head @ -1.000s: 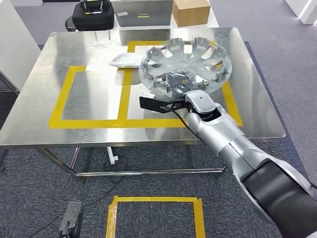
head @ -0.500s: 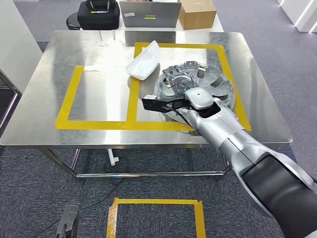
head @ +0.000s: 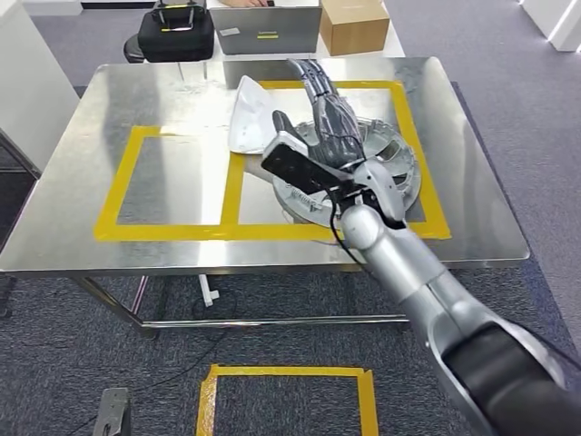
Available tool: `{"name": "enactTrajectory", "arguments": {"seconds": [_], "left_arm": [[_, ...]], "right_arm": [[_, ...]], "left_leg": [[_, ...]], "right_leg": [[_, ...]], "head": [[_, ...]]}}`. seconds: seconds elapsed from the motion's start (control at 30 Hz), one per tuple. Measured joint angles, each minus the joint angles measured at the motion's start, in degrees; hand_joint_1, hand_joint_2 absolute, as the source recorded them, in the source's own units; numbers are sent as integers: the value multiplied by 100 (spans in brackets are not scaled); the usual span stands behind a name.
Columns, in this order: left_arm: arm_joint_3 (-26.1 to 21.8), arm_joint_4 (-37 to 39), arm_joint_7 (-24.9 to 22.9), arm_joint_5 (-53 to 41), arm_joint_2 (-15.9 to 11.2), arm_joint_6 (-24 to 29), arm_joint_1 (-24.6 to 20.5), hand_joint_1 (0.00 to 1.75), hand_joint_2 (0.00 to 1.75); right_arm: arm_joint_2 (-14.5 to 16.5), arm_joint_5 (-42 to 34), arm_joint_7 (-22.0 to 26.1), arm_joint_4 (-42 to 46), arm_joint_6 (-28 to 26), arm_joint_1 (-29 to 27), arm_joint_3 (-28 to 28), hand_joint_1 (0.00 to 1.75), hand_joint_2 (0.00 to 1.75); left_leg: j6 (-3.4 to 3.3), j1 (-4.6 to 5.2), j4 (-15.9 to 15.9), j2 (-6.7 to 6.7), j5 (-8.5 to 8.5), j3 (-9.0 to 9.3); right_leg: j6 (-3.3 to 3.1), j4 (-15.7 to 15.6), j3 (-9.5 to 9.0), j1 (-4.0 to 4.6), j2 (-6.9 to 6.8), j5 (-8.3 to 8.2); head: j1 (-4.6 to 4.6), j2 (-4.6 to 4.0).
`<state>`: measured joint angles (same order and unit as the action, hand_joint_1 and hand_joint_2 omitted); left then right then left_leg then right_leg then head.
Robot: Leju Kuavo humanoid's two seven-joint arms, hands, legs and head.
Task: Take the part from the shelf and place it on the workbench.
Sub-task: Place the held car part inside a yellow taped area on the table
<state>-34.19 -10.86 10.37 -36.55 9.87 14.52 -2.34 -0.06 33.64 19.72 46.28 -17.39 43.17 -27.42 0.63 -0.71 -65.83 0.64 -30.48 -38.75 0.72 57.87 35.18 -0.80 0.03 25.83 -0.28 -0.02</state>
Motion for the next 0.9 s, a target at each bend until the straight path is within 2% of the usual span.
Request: {"name": "enactTrajectory", "arguments": {"seconds": [0.07, 0.1, 0.13, 0.17, 0.23, 0.27, 0.3, 0.4, 0.43, 0.47, 0.53, 0.57, 0.6, 0.63, 0.67, 0.7, 0.73, 0.77, 0.8, 0.83, 0.9], "left_arm": [[-104, 0, -2, 38, 4, 35, 40, 0, 0], [-148, 0, -5, 50, 6, 49, 58, 0, 0], [-190, 0, -9, 56, 7, 65, 75, 0, 0], [-228, 0, -11, 57, 7, 82, 87, 0, 0], [-294, 0, -7, 58, 4, 116, 93, 0, 0], [-320, 0, -1, 58, 4, 126, 92, 0, 0], [-345, 0, 4, 58, 7, 131, 93, 0, 0], [-399, 0, 10, 58, 18, 134, 102, 0, 0], [-412, 0, 12, 58, 21, 144, 98, 0, 0], [-424, 0, 15, 58, 24, 157, 92, 0, 0], [-451, 0, 30, 58, 29, 190, 92, 0, 0], [-468, 0, 41, 58, 32, 204, 98, 0, 0], [-489, 0, 56, 58, 38, 217, 105, 0, 0], [-513, 0, 71, 58, 43, 233, 111, 0, 0], [-541, 0, 89, 59, 49, 250, 118, 0, 0], [-571, 0, 110, 59, 61, 268, 123, 0, 0], [-598, 0, 135, 59, 77, 287, 126, 0, 0], [-624, 0, 162, 57, 97, 306, 127, 0, 0], [-646, 0, 182, 51, 117, 323, 129, 0, 0], [-662, 0, 195, 37, 137, 335, 133, 0, 0], [-690, 0, 201, -4, 166, 351, 155, 0, 0]], "right_arm": [[-7, -595, 261, 1109, 44, -842, 211, 0, 0], [-14, -870, 410, 1592, 83, -1254, 304, 0, 0], [-20, -1139, 566, 2019, 141, -1624, 397, 0, 0], [-25, -1386, 717, 2394, 214, -1967, 492, 0, 0], [-30, -1785, 968, 3044, 361, -2555, 694, 0, 0], [-30, -1902, 1046, 3309, 412, -2786, 786, 0, 0], [-31, -1968, 1093, 3536, 448, -2971, 863, 0, 0], [-33, -2024, 1130, 3965, 504, -3310, 1023, 0, 0], [-35, -2045, 1130, 4060, 514, -3386, 1073, 0, 0], [-37, -2071, 1130, 4143, 517, -3461, 1125, 0, 0], [-39, -2161, 1116, 4278, 501, -3656, 1240, 0, 0], [-29, -2235, 1084, 4322, 478, -3793, 1311, 0, 0], [-4, -2335, 1026, 4340, 444, -3964, 1405, 0, 0], [34, -2449, 958, 4325, 409, -4145, 1517, 0, 0], [91, -2563, 894, 4271, 365, -4322, 1659, 0, 0], [156, -2653, 853, 4177, 314, -4478, 1818, 0, 0], [222, -2725, 838, 4051, 263, -4597, 1979, 0, 0], [292, -2775, 843, 3886, 206, -4693, 2152, 0, 0], [362, -2799, 862, 3677, 146, -4773, 2329, 0, 0], [430, -2794, 896, 3417, 81, -4842, 2516, 0, 0], [569, -2670, 1054, 2729, -75, -4922, 2919, 0, 0]], "left_leg": [[40, -10, -688, -4, -391, -177], [51, -14, -850, -7, -465, -177], [54, -20, -786, -9, -432, -74], [52, -28, -523, -11, -321, 128], [34, -36, 260, -5, -94, 639], [14, -32, 546, 0, -32, 808], [-13, -18, 699, 3, -9, 890], [-141, 20, 748, -20, 96, 841], [-194, 19, 763, -36, 154, 800], [-242, 13, 778, -51, 217, 746], [-303, 19, 779, -63, 322, 614], [-313, 28, 777, -63, 371, 546], [-316, 36, 774, -62, 421, 475], [-315, 43, 770, -60, 468, 409], [-308, 49, 766, -58, 511, 348], [-297, 56, 761, -56, 552, 296], [-279, 65, 756, -56, 589, 258], [-256, 74, 750, -59, 632, 227], [-229, 78, 753, -64, 682, 205], [-198, 75, 765, -70, 738, 189], [-133, 65, 809, -71, 833, 155]], "right_leg": [[-12, 3, 9, 2, -38, -10], [-12, 7, 22, 4, -56, -18], [-7, 13, 39, 3, -67, -29], [5, 21, 59, 1, -72, -43], [48, 46, 95, 8, -64, -76], [79, 56, 109, 13, -55, -97], [115, 58, 118, 16, -44, -125], [234, 22, 146, -16, -12, -201], [262, 86, 194, -25, -7, -97], [280, 263, 267, -29, -4, 108], [294, 924, 452, -30, -4, 691], [296, 1281, 510, -29, -3, 902], [293, 1518, 502, -27, -2, 988], [285, 1585, 415, -25, -2, 958], [268, 1448, 225, -21, -3, 832], [240, 1137, -51, -13, -4, 682], [200, 719, -369, 4, -9, 600], [165, 283, -678, 18, -18, 576], [140, -45, -891, 36, -22, 598], [124, -247, -1006, 53, -24, 628], [103, -354, -968, 53, -32, 549]], "head": [[1, 0], [1, 0], [1, 0], [1, 0], [1, 0], [7, 0], [8, 0], [12, 0], [19, 0], [24, 0], [41, 0], [44, 0], [48, 0], [52, 0], [55, 0], [57, 0], [58, 0], [56, 0], [57, 0], [59, 0], [65, 0]]}}
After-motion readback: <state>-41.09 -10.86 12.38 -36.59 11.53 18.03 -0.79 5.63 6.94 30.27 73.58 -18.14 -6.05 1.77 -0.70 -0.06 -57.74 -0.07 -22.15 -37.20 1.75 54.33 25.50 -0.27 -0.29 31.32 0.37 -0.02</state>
